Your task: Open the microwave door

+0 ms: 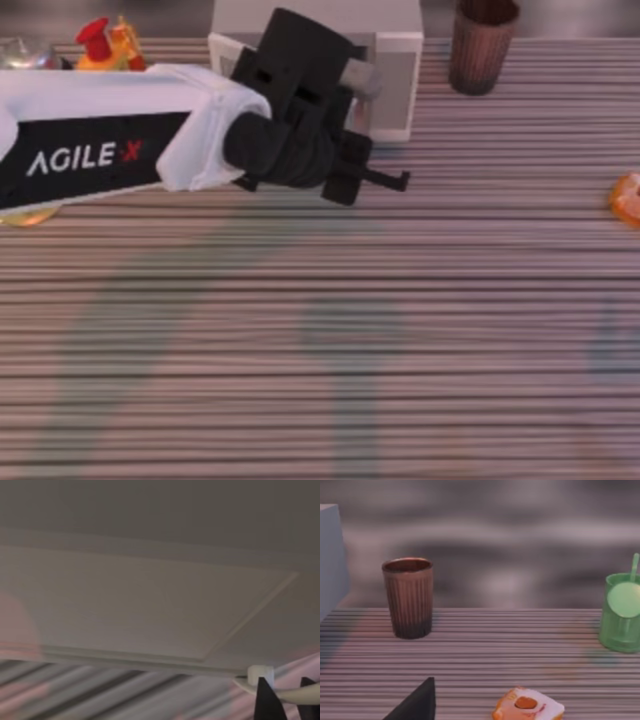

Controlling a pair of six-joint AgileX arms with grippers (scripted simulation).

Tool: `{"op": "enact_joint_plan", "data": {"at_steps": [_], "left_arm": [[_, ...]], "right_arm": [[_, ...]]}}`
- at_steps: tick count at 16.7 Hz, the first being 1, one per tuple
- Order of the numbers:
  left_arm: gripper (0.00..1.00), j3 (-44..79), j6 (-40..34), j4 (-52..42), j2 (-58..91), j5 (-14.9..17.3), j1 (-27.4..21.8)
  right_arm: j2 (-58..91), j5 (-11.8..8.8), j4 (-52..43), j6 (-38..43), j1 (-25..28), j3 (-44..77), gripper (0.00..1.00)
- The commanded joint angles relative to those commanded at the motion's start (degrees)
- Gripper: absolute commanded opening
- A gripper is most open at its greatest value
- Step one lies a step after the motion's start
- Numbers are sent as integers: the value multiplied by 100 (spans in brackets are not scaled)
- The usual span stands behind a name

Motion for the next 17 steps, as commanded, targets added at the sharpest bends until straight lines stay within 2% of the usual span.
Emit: {"op": "enact_joint_plan", "data": {"at_steps": [17], "left_arm": [[0,-2,-17,-3,3,59,-41]], "right_arm": [[0,0,0,0,0,0,100]]}}
